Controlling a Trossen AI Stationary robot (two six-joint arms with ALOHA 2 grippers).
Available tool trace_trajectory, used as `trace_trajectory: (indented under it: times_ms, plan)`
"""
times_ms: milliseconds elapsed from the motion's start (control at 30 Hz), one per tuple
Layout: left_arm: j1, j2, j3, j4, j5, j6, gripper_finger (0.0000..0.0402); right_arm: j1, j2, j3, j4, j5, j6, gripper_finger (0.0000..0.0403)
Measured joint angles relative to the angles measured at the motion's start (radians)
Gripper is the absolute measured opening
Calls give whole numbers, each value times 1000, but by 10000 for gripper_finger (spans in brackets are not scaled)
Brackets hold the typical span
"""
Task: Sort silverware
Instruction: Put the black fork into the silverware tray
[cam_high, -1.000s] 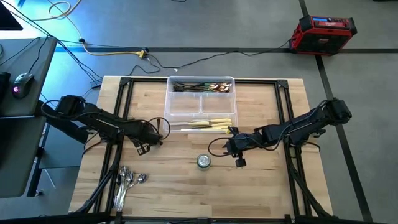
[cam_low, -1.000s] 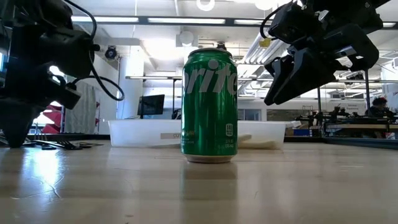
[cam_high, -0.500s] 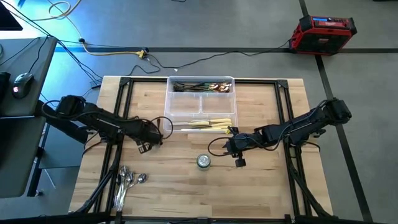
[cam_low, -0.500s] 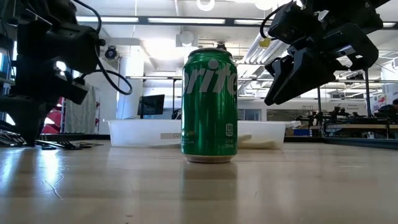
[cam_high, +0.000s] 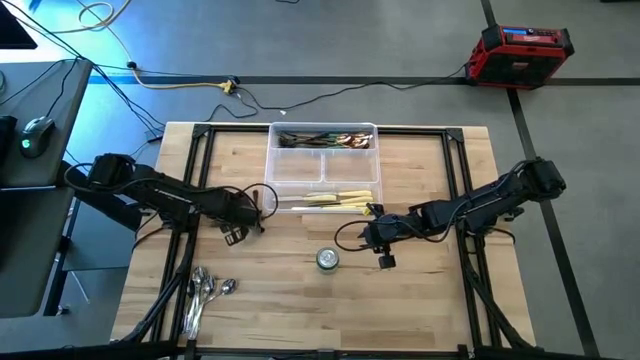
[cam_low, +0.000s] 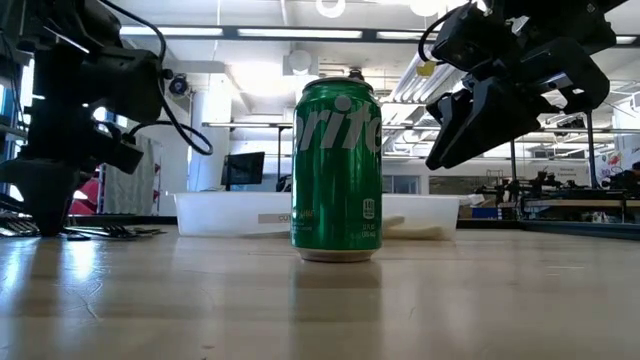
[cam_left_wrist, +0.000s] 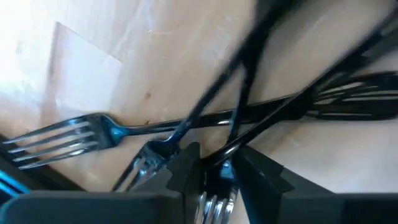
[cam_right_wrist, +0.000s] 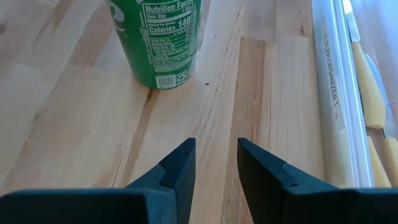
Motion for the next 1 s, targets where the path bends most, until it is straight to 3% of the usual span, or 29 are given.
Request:
trace_trajectory:
  times_ms: [200, 333, 667, 867, 1000]
  plan:
    - [0, 4, 35, 4, 63, -80, 8, 0, 0, 0, -3, 0, 0, 103]
    - [-3, 6, 71, 33, 125, -88, 5, 0, 0, 0, -3, 0, 0, 103]
    - [-2, 4, 173, -89, 109, -112, 1, 0, 0, 0, -2, 1, 0, 103]
    - [-3, 5, 164, -50, 181, -98, 1, 0, 0, 0, -3, 0, 0, 103]
    - [-4, 5, 147, -21, 177, -101, 0, 2, 0, 0, -5, 0, 3, 103]
